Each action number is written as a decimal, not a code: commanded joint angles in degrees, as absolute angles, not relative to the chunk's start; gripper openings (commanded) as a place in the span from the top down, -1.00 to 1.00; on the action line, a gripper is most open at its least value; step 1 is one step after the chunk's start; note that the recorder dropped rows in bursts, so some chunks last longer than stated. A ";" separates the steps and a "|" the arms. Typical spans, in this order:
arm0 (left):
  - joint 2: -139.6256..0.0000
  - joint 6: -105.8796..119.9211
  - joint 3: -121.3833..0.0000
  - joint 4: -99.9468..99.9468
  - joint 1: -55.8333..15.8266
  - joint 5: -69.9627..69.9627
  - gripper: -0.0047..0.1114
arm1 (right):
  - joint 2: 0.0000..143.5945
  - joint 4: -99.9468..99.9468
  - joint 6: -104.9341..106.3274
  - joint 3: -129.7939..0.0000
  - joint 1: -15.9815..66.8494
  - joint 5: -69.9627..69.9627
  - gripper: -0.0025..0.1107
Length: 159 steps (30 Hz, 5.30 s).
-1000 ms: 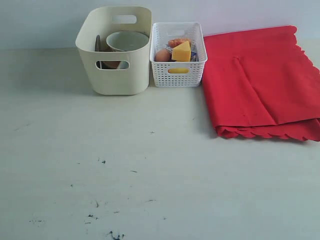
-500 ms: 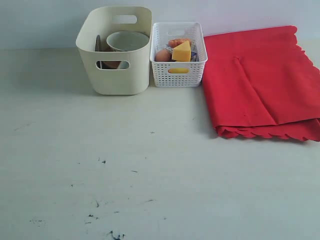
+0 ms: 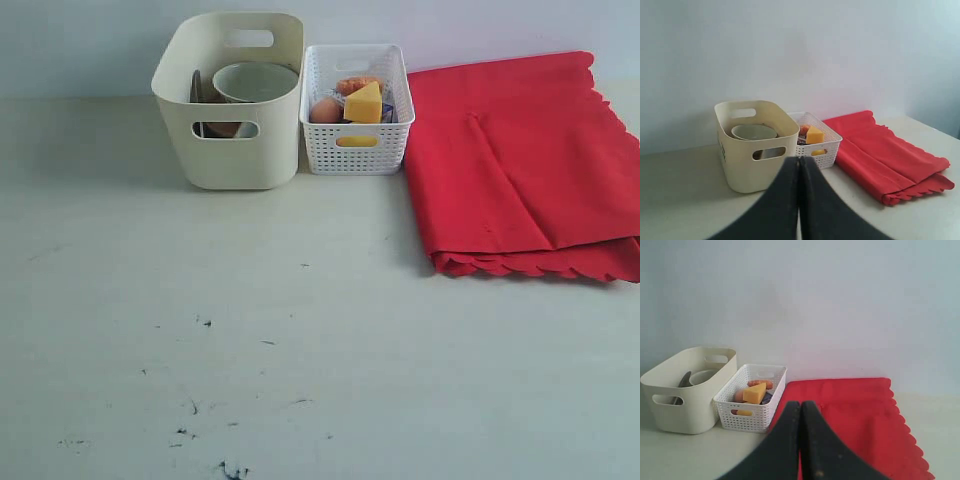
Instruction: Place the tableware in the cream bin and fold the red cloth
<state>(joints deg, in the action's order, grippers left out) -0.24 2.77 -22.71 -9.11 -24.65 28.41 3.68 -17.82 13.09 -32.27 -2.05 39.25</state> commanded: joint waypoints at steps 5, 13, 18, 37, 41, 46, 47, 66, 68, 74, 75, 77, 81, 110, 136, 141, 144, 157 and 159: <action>0.00 2.91 -22.53 -9.36 -24.45 27.71 0.92 | 3.39 -18.02 13.31 -31.92 -1.98 38.43 0.96; 0.00 2.91 -22.44 -9.25 -24.45 27.73 0.92 | 3.39 -18.02 13.31 -31.92 -1.98 38.43 0.96; 0.00 2.76 -19.94 -9.25 -22.41 24.04 0.92 | 3.39 -18.02 13.31 -31.92 -1.98 38.43 0.96; 0.00 -5.48 -2.08 -5.10 -6.55 12.38 0.92 | 3.39 -18.02 13.31 -31.92 -1.98 38.43 0.96; 0.00 -7.94 0.00 -2.28 -6.32 12.26 0.92 | 3.39 -18.02 13.31 -31.92 -1.98 38.43 0.96; 0.00 -7.94 0.00 -0.32 -5.31 14.89 0.92 | 3.39 -18.02 13.31 -31.92 -1.98 38.43 0.96; 0.00 -7.94 0.00 0.00 -5.01 15.20 0.92 | 3.39 -18.02 13.31 -31.92 -1.98 38.43 0.96; 0.00 -6.45 0.00 1.39 -2.43 20.05 0.92 | 3.39 -18.02 13.31 -31.92 -1.98 38.43 0.96; 0.00 -6.44 0.00 1.39 -2.43 20.05 0.92 | 3.39 -18.02 13.31 -31.92 -1.98 38.43 0.96; 0.00 -6.44 0.00 1.39 -2.43 20.40 0.92 | 3.39 -18.02 13.31 -31.92 -1.98 38.43 0.96; 0.00 -6.44 0.00 1.39 -2.43 20.40 0.92 | 3.39 -18.02 13.31 -31.92 -1.98 38.43 0.96; 0.00 -6.44 0.00 1.39 -2.43 20.40 0.92 | 3.39 -18.02 13.31 -31.92 -1.98 38.43 0.96; 0.00 -6.44 0.00 1.39 -2.43 20.40 0.92 | 3.39 -18.02 13.31 -31.92 -1.98 38.43 0.96; 0.00 -6.34 0.00 1.39 -2.43 20.38 0.92 | 3.51 -17.85 13.50 -10.42 0.82 13.43 0.96; 0.00 -6.32 0.00 1.39 -2.43 20.38 0.92 | 2.43 -7.64 6.78 0.00 4.93 9.82 0.96; 0.00 -6.43 0.00 1.39 -2.43 20.38 0.92 | 0.00 0.00 -0.50 0.00 4.93 13.27 0.96; 0.00 -6.43 0.00 1.39 -2.43 20.38 0.92 | 0.00 0.44 -0.39 0.00 4.93 14.90 0.96; 0.00 -6.31 0.00 1.39 -2.43 20.38 0.92 | 0.00 0.35 0.00 0.00 4.93 16.17 0.96; 0.00 -6.31 0.00 1.39 -2.43 20.38 0.92 | 0.00 0.35 0.00 0.00 4.93 16.17 0.96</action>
